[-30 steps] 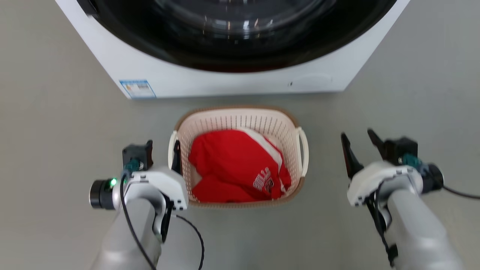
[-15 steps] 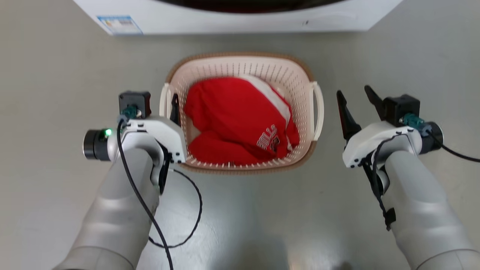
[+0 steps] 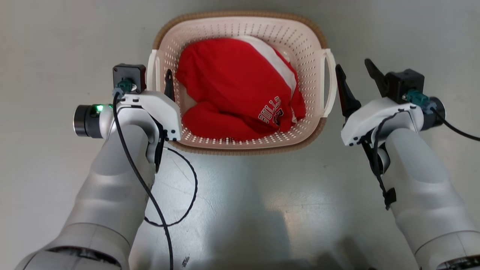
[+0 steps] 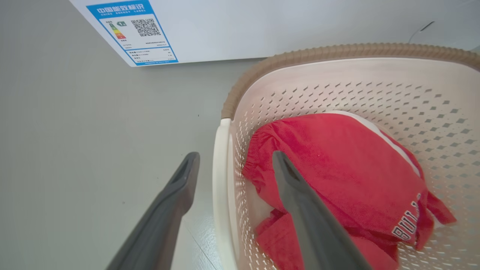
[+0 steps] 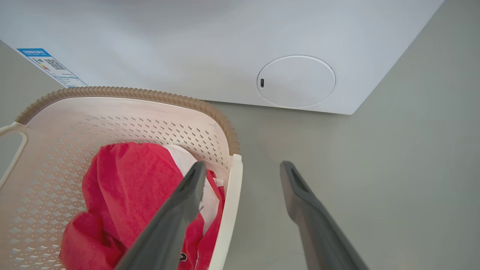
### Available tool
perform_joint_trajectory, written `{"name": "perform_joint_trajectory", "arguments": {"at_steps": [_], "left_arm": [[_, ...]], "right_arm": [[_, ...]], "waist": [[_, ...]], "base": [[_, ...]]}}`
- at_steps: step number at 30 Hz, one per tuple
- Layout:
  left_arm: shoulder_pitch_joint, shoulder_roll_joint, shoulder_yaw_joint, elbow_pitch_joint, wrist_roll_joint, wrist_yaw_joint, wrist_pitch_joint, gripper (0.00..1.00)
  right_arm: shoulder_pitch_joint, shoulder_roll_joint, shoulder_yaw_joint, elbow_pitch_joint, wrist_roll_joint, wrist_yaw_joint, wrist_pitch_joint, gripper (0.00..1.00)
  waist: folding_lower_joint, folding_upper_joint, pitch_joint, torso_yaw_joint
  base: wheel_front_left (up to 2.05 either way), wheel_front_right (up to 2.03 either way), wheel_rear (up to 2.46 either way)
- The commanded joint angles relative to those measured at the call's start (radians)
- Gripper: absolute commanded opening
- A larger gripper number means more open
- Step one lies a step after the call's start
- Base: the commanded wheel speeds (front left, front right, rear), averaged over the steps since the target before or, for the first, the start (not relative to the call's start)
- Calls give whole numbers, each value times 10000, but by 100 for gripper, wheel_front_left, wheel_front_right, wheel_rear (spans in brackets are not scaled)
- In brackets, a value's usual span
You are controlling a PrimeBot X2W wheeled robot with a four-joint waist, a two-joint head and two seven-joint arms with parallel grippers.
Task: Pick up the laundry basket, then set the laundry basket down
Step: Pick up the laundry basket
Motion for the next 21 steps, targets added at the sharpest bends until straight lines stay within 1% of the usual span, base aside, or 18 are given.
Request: {"name": "perform_joint_trajectory", "arguments": {"at_steps": [1,11,15,21], "left_arm": [[-157,251,112,36,97,161,-63,100],[-694,276,-70,626,154,279,-63,100],[-875,278,-139,794,115,132,-40,100],[-1167,263,-267,945,100,91,116,100]], "right_arm": [[13,148,230,-121,66,62,-122,100],[-252,148,582,-68,445,62,-122,100],[-349,148,709,86,605,62,-122,100],[-556,148,940,483,831,62,-122,100]], "waist": [[0,0,235,26],[0,0,846,18],[0,0,1018,6],[0,0,1249,3]], "base": [[0,0,0],[0,0,0],[0,0,0],[0,0,0]]}}
